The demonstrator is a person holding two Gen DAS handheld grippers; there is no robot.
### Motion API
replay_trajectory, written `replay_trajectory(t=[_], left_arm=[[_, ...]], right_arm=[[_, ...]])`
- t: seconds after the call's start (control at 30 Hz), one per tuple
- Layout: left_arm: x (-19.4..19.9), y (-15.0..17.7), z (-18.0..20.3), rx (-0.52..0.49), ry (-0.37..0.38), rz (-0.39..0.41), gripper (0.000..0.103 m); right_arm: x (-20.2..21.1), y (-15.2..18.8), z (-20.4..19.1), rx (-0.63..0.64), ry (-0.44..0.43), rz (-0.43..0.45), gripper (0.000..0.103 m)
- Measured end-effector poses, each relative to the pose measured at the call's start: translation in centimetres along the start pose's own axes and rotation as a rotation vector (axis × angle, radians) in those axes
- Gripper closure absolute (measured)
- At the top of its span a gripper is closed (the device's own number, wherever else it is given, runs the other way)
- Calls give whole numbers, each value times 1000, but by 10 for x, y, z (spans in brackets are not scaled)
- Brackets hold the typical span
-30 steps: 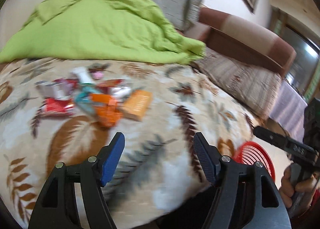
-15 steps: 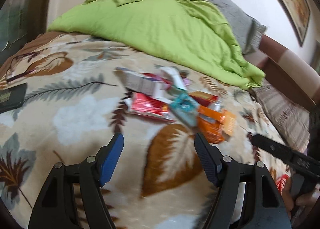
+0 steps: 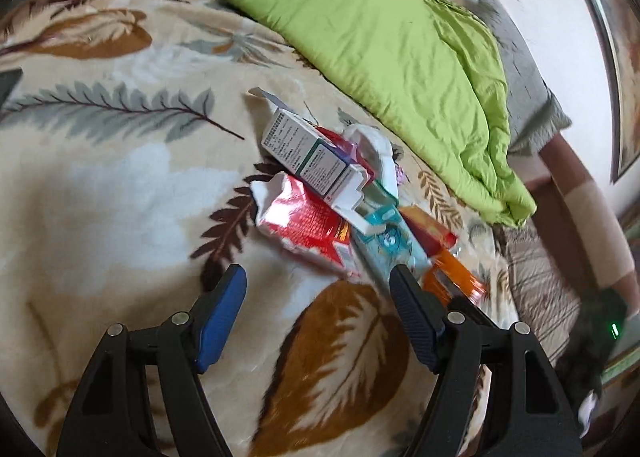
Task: Collect trash
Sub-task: 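Grasp the orange snack wrapper with the right tool while the left tool grasps the red wrapper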
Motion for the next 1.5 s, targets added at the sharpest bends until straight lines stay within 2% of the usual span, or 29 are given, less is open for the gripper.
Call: replay_trajectory(t=[0.1,0.2,0.33,0.5,0.67,0.83,1.1,1.23,1.37,1.5], left_arm=[[-17,-1,5,13,-9,-8,32],[-33,0,9,21,-20,-16,47],[-48,0,6,7,-50,-20,82],[-43,-2,4,-40,-87,6,93],[-16,0,16,-158,-83,70,97],[13,9,30,-255,-47,118,97],[43,19,65,-453,-16,247,97],[41,23,69,-479,-13,234,97],[34,20,61,-429,-11,188,97],[35,19,58,-417,-16,191,97]], right_arm=[[16,-4,2,4,-5,59,74],[25,-7,8,-22,-28,87,74],[30,-9,11,-42,-54,105,74],[36,-9,6,-26,-74,127,74],[40,-6,0,-9,-97,136,74],[52,-3,-3,-9,-118,163,74],[62,-3,0,-24,-125,192,74],[65,-4,5,-34,-117,204,74],[64,-4,10,-50,-111,198,74],[65,-5,13,-57,-111,200,74]])
Point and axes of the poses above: each gripper's, at about its wrist camera, not at the fingertips, and x roughly against the way its jaws point, z to its right, y to its underside, the point moved 1 cm from there along -x, roughly the way its jaws point, and after that the axes turned 9 degrees about z, right-handed, at the moved point
